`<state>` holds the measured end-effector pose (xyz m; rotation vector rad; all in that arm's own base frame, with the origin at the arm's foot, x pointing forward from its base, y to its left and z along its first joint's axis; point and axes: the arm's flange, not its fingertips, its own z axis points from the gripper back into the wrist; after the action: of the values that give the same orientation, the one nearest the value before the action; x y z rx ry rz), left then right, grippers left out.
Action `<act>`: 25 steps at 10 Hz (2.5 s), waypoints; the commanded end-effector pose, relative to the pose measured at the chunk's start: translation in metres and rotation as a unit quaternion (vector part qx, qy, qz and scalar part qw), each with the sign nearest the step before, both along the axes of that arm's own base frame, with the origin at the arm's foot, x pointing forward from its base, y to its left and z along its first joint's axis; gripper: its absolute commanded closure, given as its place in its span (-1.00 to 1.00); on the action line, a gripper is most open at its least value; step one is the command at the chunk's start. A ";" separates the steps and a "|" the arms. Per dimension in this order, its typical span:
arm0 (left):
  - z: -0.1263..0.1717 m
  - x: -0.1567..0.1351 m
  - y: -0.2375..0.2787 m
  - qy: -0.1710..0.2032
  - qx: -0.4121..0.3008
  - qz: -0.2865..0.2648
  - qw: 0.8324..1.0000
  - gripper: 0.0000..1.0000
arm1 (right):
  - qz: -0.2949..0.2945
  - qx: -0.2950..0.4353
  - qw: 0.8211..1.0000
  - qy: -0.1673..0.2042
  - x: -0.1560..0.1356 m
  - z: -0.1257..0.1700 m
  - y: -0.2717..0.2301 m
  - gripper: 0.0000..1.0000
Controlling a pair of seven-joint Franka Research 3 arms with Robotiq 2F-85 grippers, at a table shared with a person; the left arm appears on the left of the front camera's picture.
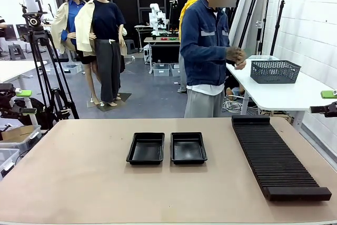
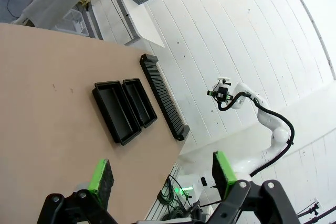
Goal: Inspect and transfer BCBs to ESD trays.
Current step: Pick up the Blank PCB from the PCB Rack and place it in the left ESD tray.
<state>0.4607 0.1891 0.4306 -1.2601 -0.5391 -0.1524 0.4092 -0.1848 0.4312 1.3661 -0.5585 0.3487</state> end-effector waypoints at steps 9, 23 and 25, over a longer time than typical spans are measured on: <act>0.001 0.000 0.000 0.000 0.001 0.002 1.000 -1.00 | -0.004 -0.002 1.000 -0.001 -0.002 0.000 0.003 -1.00; 0.001 0.000 0.000 0.000 0.001 0.002 1.000 -1.00 | -0.004 -0.002 1.000 -0.001 -0.002 0.000 0.003 -1.00; 0.001 0.000 0.000 0.000 0.001 0.002 1.000 -1.00 | -0.004 -0.002 1.000 -0.001 -0.002 0.000 0.003 -1.00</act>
<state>0.4607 0.1891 0.4306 -1.2601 -0.5391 -0.1523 0.4092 -0.1848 0.4312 1.3661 -0.5585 0.3487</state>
